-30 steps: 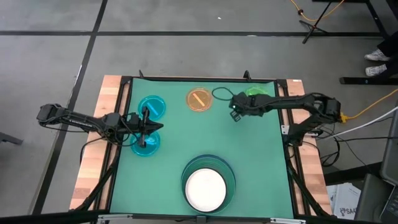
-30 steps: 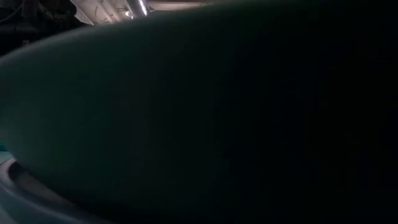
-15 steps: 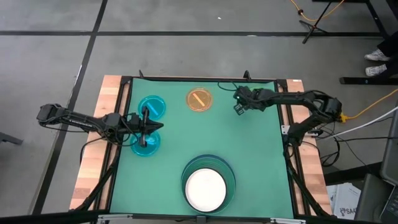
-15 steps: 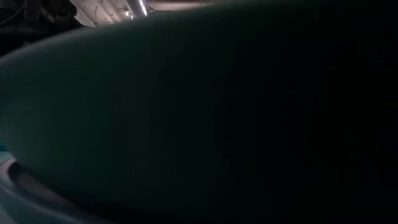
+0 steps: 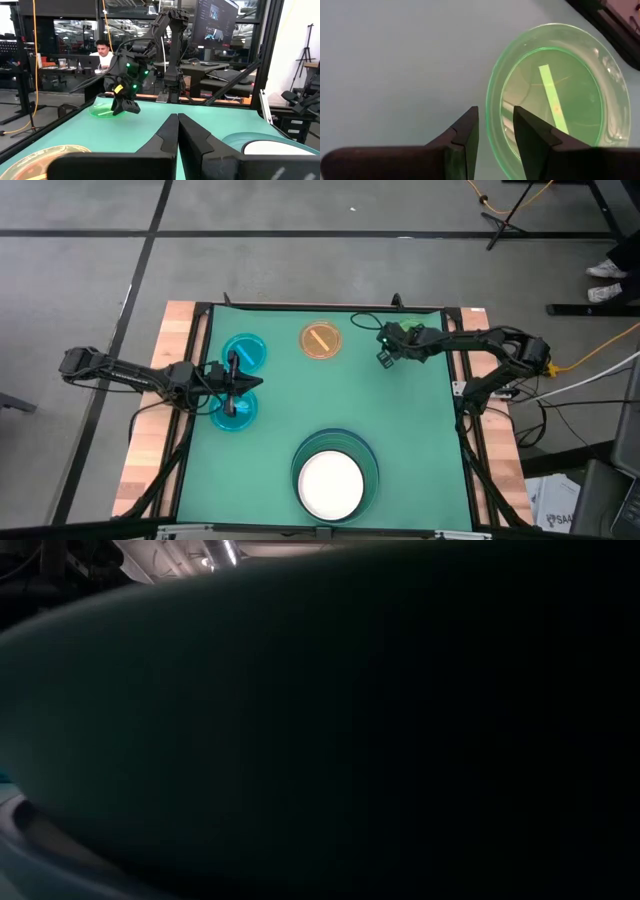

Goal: Stack plastic plates
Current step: Stack the green plate on top of the white plate

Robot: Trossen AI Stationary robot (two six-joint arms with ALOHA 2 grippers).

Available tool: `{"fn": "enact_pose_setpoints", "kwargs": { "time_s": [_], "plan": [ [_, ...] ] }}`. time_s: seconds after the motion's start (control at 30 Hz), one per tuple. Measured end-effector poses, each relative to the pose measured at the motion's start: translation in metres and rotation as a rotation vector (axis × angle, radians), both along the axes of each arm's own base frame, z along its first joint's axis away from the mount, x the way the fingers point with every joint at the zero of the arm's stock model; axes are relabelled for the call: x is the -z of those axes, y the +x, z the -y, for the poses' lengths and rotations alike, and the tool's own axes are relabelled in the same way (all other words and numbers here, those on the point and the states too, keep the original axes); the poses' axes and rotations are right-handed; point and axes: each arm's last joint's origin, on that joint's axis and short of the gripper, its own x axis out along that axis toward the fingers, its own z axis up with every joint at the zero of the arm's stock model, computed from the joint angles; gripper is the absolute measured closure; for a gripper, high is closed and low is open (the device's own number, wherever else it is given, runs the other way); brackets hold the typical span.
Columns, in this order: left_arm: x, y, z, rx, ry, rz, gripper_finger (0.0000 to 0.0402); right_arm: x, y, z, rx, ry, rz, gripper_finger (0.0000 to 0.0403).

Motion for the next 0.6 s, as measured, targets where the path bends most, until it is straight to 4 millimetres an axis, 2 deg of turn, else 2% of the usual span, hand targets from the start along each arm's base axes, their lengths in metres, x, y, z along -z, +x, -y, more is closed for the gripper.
{"fn": "enact_pose_setpoints", "kwargs": {
  "time_s": [0.37,0.6],
  "plan": [
    [0.000,0.000,0.000,0.001,-0.001,0.001,0.0398,0.008,-0.003,-0.001,-0.002,-0.024,0.024,0.0290],
    [0.000,0.000,0.000,0.001,-0.004,0.001,0.0398,0.021,-0.008,0.011,0.031,0.020,-0.017,0.0290]
  ]
}}
